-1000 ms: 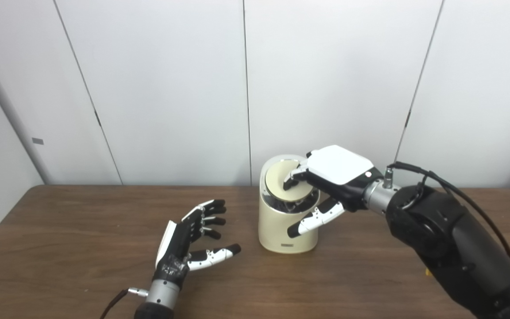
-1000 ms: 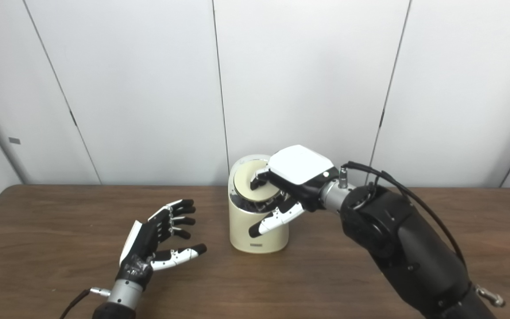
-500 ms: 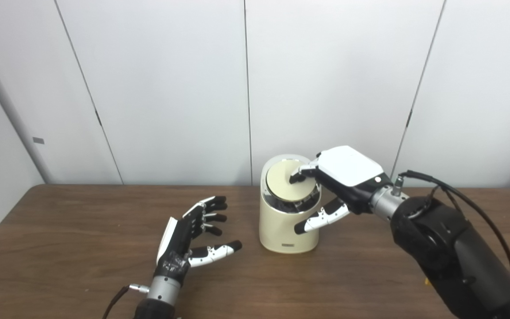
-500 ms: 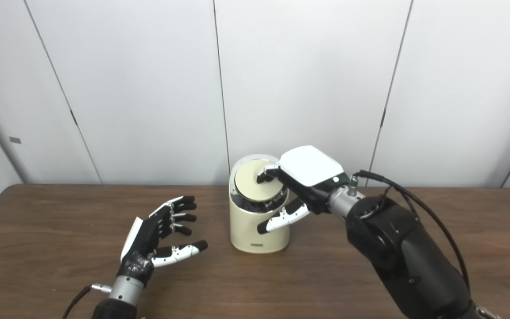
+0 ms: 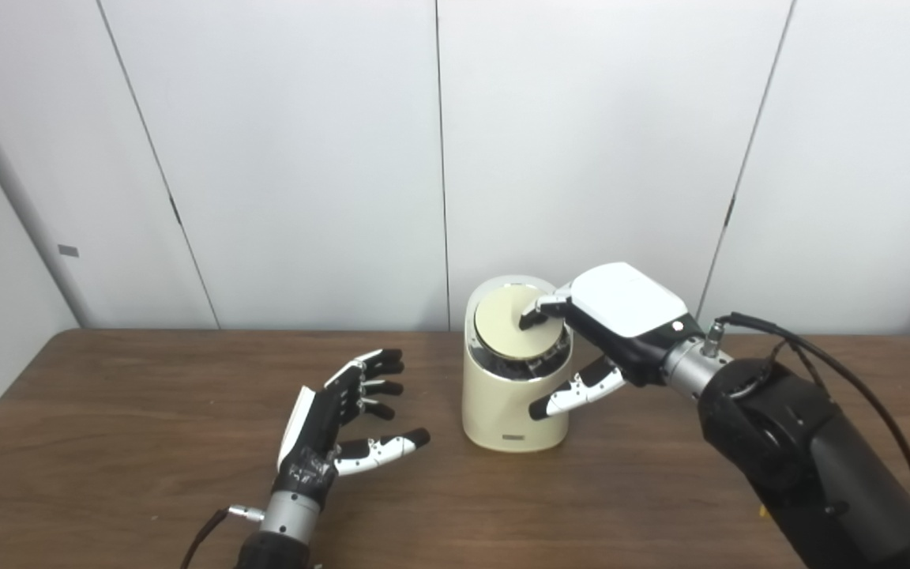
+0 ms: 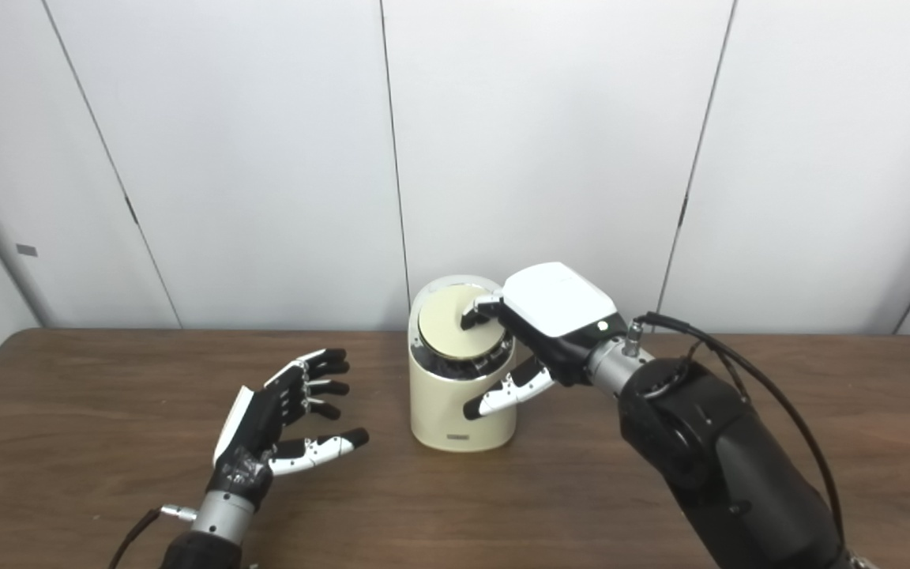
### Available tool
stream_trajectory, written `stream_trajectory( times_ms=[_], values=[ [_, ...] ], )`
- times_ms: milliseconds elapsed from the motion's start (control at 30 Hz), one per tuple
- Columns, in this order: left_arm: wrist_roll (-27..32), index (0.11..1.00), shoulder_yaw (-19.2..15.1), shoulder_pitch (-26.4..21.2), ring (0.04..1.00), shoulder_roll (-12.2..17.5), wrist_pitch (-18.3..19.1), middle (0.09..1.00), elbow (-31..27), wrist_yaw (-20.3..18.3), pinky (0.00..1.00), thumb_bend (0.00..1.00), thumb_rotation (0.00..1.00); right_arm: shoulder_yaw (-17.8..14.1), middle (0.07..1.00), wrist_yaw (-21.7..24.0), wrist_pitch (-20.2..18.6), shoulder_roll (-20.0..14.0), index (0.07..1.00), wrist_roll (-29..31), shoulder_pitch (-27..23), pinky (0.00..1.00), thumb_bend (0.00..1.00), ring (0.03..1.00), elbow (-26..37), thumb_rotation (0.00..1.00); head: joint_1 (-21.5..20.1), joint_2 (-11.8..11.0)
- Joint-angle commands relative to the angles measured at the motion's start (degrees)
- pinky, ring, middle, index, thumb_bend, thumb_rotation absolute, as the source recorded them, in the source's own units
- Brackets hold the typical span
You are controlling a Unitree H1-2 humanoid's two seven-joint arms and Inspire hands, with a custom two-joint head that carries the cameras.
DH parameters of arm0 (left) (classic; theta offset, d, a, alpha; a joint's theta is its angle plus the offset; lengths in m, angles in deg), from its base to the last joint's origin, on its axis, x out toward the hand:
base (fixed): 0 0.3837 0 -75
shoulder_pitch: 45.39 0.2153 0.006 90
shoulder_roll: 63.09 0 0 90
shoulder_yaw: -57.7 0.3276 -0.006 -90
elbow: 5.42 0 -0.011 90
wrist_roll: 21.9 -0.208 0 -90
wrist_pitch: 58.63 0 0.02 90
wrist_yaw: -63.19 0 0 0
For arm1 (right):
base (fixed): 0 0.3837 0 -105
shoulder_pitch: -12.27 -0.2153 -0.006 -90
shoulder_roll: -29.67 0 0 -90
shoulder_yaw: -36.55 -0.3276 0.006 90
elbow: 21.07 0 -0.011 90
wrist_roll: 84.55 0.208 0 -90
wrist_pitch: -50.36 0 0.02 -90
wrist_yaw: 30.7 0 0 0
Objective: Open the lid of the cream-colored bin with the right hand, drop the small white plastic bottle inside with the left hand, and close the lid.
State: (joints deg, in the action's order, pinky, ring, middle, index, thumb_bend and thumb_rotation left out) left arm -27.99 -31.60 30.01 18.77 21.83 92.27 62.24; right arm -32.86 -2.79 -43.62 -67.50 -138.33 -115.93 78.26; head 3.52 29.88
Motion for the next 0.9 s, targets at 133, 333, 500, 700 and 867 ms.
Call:
stream_trajectory(
  times_ms=[133,333,500,700,867],
  values=[
    [0.1,0.797,-0.2,-1.9,0.704,0.2,-1.1,0.779,-1.3,0.2,0.57,0.74,0.02,-0.4,0.741,0.3,0.1,-0.3,0.73,-0.1,-1.2,0.84,0.69,0.804,0.6,0.57,0.1,0.1],
    [0.5,0.798,-0.3,-1.7,0.703,0.0,-1.2,0.779,-1.3,0.1,0.57,0.75,0.0,-2.2,0.721,-3.7,1.9,0.4,0.723,2.2,-1.5,0.78,0.69,0.757,1.0,0.47,0.2,0.3],
    [0.6,0.801,-0.2,-1.7,0.709,-0.1,-1.0,0.781,-1.3,0.1,0.58,0.75,0.01,-3.7,0.742,-6.9,2.6,1.4,0.735,2.2,-2.1,0.68,0.72,0.741,1.2,0.44,0.2,0.3],
    [0.3,0.802,-0.2,-1.8,0.709,-0.1,-1.3,0.78,-1.2,0.2,0.58,0.75,0.0,-5.7,0.756,-10.6,2.2,2.6,0.736,2.5,-2.4,0.66,0.71,0.75,1.2,0.47,0.3,0.0],
    [0.7,0.798,-0.3,-1.9,0.707,0.0,-1.5,0.779,-0.9,0.0,0.58,0.75,0.01,-6.9,0.771,-12.4,2.7,2.7,0.748,2.4,-2.4,0.71,0.69,0.769,0.8,0.47,0.2,0.1]
  ],
)
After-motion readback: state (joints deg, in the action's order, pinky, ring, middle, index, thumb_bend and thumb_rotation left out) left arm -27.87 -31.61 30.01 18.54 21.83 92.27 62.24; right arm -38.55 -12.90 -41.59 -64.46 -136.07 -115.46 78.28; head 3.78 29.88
